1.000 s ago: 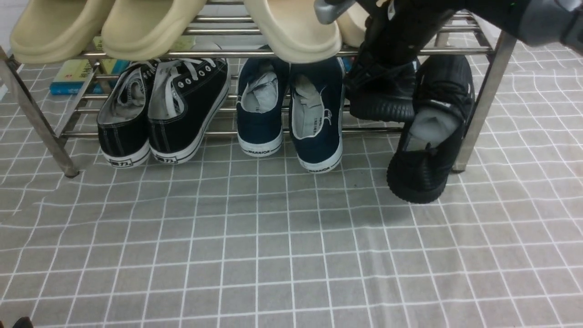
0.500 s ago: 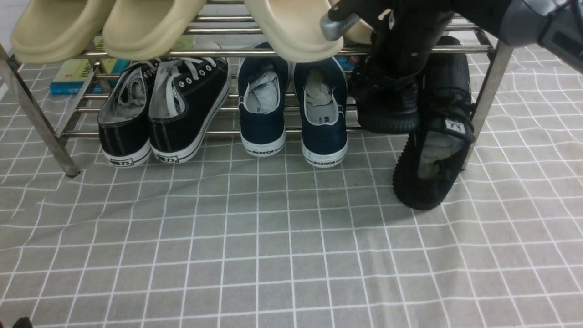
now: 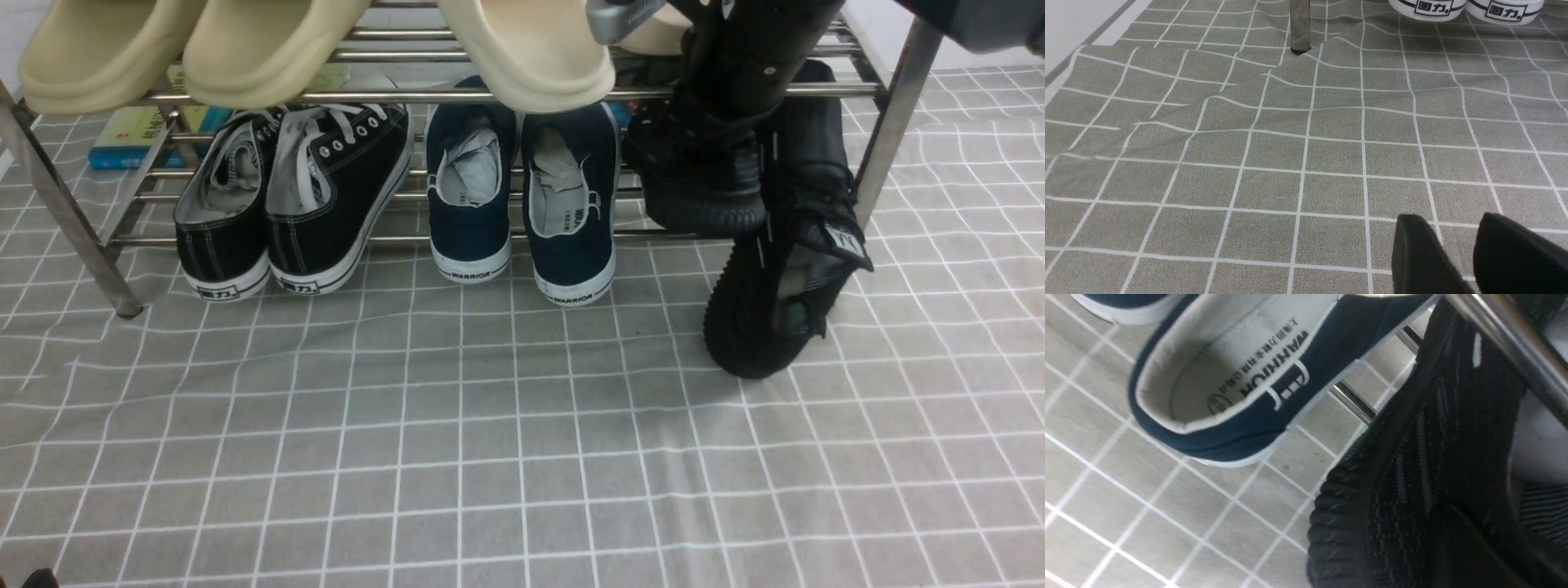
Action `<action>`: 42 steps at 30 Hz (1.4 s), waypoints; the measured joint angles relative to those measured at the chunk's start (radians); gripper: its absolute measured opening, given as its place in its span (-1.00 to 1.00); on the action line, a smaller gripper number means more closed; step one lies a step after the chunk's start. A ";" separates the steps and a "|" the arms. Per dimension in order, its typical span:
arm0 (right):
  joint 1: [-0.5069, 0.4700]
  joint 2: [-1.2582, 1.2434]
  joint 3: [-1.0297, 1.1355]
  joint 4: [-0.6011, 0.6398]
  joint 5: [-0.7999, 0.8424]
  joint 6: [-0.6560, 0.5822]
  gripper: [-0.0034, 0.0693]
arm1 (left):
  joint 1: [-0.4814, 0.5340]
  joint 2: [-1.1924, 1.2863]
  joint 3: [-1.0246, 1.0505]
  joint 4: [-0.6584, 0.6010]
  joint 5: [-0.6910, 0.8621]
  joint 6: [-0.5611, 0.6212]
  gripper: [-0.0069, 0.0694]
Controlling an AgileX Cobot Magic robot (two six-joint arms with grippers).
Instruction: Take the shoes off the shelf with your hand from the grey coffee tablecloth.
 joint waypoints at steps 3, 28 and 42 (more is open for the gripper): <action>0.000 -0.009 0.016 0.015 0.000 0.018 -0.78 | 0.000 0.000 0.000 0.000 0.000 0.000 -0.19; -0.001 -0.111 0.345 0.099 -0.020 0.269 -0.79 | 0.000 0.000 0.000 0.001 0.000 0.000 -0.19; 0.025 -0.279 0.505 0.178 0.002 0.362 -0.79 | 0.000 0.000 0.000 0.019 0.000 0.000 -0.19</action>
